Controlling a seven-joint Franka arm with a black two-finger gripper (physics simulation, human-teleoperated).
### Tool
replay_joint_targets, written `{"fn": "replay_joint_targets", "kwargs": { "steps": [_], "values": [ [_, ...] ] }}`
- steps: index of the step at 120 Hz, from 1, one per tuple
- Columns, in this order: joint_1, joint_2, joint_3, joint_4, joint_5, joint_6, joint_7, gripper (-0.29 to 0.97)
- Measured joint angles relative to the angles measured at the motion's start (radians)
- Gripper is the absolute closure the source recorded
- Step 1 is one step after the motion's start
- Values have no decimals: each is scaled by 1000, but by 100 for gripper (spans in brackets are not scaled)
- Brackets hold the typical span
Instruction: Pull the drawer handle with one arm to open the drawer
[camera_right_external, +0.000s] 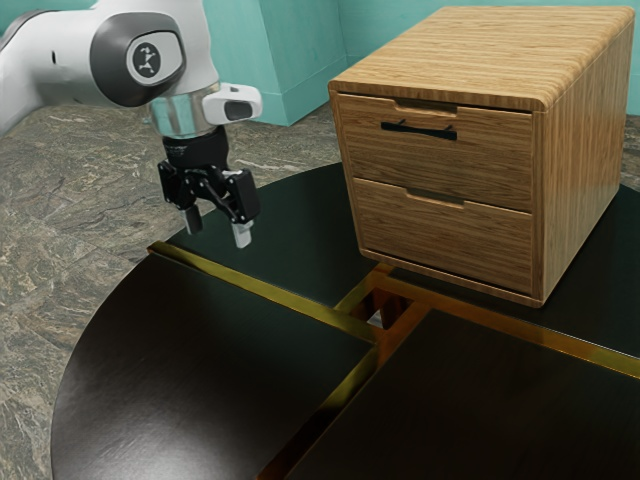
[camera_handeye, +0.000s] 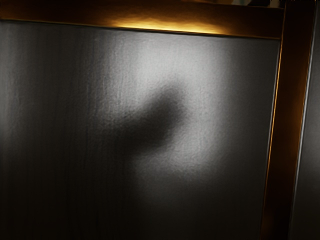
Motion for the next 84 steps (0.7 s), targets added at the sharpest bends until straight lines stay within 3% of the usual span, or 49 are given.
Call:
{"fn": "replay_joint_targets", "kwargs": {
  "steps": [35,44,55,64,74,84],
  "values": [
    [2,0,3,1,-9,1,4,0],
    [-1,-59,-3,54,-6,-2,15,0],
    [10,-116,-115,112,-22,53,156,0],
    [-58,-106,-196,120,-23,109,295,0],
    [-132,-81,-233,123,-18,173,439,0],
    [-113,-49,-250,127,-14,227,568,0]
  ]
}}
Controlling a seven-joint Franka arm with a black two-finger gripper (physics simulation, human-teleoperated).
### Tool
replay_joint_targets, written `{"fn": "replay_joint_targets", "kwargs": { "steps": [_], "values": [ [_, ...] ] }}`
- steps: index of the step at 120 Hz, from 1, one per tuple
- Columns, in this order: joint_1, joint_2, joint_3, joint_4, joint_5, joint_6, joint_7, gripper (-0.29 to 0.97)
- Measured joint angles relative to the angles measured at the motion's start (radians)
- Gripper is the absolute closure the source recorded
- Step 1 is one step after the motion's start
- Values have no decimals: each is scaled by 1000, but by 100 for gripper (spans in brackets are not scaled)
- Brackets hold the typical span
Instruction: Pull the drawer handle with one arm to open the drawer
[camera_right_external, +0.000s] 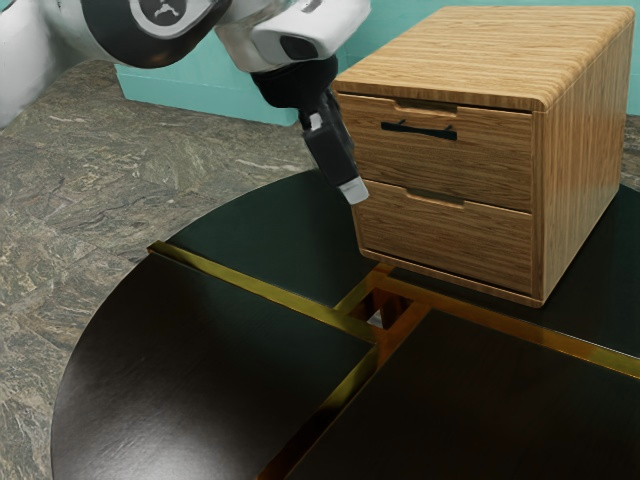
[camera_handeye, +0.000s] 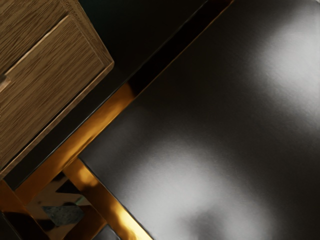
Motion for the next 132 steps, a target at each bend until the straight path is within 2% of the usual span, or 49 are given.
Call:
{"fn": "replay_joint_targets", "kwargs": {
  "steps": [28,50,58,86,110,132],
  "values": [
    [20,87,-48,57,6,95,321,0],
    [17,153,-29,75,12,147,515,0],
    [8,183,-24,111,34,145,568,0],
    [11,204,-6,143,81,120,702,0],
    [18,204,21,144,89,109,775,0],
    [19,251,21,184,91,126,819,0]
  ]
}}
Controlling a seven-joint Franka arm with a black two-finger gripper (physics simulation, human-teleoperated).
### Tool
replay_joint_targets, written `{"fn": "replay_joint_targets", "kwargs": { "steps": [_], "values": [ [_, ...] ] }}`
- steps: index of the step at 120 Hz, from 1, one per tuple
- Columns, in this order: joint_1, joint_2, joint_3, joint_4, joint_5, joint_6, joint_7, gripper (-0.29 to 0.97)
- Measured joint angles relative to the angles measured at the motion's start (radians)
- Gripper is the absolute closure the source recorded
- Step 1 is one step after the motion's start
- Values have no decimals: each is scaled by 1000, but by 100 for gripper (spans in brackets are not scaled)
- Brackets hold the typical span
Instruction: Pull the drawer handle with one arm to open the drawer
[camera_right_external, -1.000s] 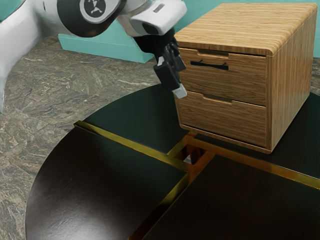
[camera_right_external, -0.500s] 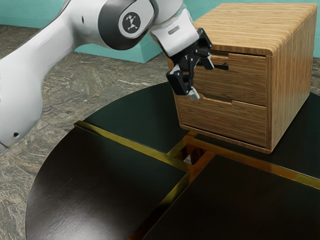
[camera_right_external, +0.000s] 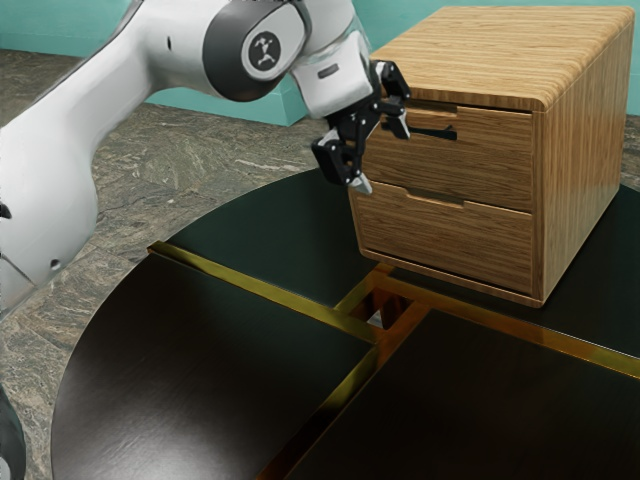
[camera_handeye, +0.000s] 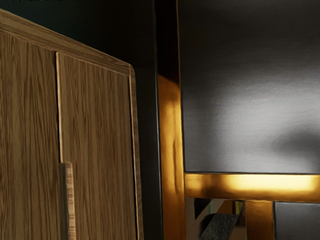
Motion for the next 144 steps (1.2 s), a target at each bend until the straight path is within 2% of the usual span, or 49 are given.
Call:
{"fn": "replay_joint_targets", "kwargs": {
  "steps": [32,83,144],
  "values": [
    [2,41,4,4,0,128,26,0],
    [7,80,57,4,0,300,43,1],
    [8,101,63,-5,0,348,53,2]
  ]
}}
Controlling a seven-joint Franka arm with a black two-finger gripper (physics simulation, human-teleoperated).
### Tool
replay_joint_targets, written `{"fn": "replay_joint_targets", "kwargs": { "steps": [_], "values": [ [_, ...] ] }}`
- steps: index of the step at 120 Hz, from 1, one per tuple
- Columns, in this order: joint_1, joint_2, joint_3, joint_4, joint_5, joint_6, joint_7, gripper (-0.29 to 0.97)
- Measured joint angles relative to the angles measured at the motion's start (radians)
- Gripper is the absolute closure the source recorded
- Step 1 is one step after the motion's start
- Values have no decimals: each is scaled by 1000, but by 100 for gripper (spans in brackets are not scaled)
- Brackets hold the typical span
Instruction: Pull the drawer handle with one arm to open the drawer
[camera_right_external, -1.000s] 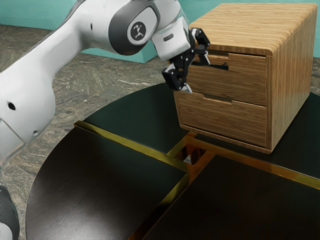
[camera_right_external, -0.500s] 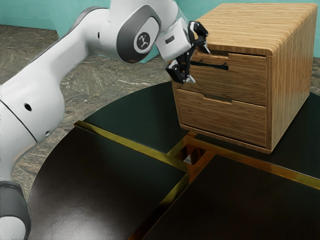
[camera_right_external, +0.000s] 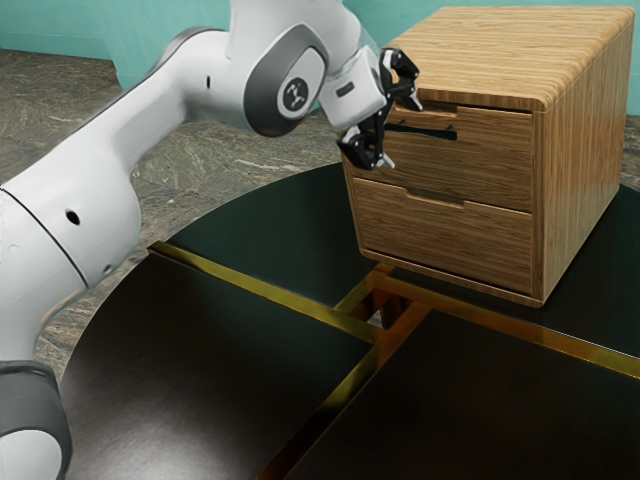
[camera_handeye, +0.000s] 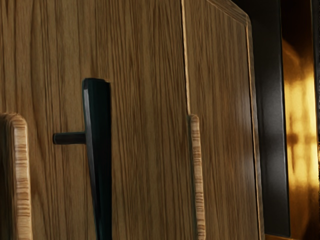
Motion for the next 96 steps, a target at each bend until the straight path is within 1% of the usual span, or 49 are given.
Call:
{"fn": "replay_joint_targets", "kwargs": {
  "steps": [46,85,96],
  "values": [
    [-3,14,-1,-3,-4,0,3,3],
    [-3,13,-4,-2,-8,-5,4,21],
    [-3,13,-4,-2,-10,-8,3,24]
  ]
}}
